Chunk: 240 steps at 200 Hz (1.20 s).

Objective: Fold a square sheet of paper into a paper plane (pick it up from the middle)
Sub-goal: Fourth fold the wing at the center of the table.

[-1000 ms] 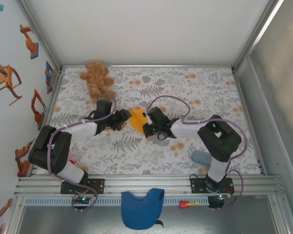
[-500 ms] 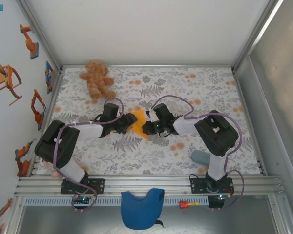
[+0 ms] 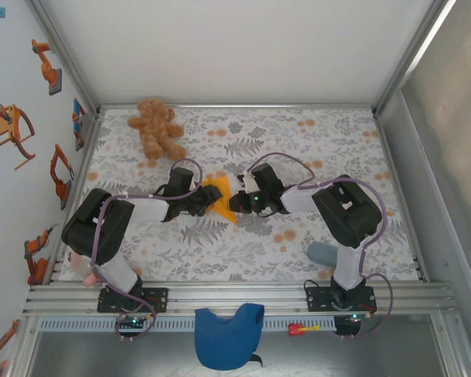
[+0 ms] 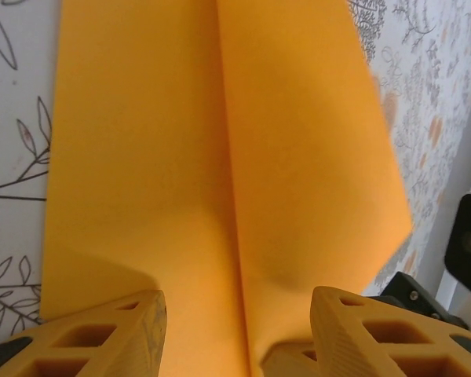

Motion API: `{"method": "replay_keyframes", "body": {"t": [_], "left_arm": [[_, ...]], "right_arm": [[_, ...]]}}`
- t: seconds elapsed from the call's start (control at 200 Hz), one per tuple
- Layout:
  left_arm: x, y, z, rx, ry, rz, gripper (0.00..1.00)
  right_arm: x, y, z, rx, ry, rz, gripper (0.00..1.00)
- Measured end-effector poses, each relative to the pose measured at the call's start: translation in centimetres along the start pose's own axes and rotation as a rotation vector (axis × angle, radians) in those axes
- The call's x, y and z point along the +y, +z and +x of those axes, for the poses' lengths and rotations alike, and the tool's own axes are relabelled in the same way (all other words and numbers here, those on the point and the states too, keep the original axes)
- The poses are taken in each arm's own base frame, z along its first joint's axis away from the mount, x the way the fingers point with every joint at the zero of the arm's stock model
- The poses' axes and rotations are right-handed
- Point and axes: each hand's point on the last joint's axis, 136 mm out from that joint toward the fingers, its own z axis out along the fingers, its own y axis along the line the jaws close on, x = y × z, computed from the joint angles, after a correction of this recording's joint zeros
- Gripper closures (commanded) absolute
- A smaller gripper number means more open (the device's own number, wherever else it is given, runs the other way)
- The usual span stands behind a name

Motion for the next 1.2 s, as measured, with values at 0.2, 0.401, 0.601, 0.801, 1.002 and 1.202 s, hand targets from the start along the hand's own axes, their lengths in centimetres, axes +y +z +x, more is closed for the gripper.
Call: {"method": "replay_keyframes", "body": {"t": [0.2, 0.401, 0.601, 0.801, 1.002, 1.202], "left_arm": [[-0.6, 0.4, -0.4, 0.006, 0.026, -0.001, 0.46], [-1.0, 0.6, -0.4, 0.017, 0.047, -0.017, 0.46], [-0.5, 1.0, -0.5, 0.035, 0.042, -0.085, 0.46], [-0.3, 1.0, -0.6, 0.04, 0.037, -0.137, 0.47], [0.0, 1.2, -0.8, 0.048, 0.023, -0.2, 0.47], [0.1, 1.3, -0.7, 0.067, 0.008, -0.245, 0.47]], "right_arm": [[0.0, 0.0, 0.0, 0.0, 0.016, -0.009, 0.97], [-0.1, 0.2, 0.3, 0.014, 0.022, -0.016, 0.96], [-0.3, 0.3, 0.4, 0.019, 0.027, -0.015, 0.95], [-0.5, 0.3, 0.4, 0.017, 0.03, -0.013, 0.92], [-0.6, 0.3, 0.4, 0.017, 0.032, -0.007, 0.82], [-1.0, -0.6, 0.8, 0.002, 0.025, 0.032, 0.73]]}}
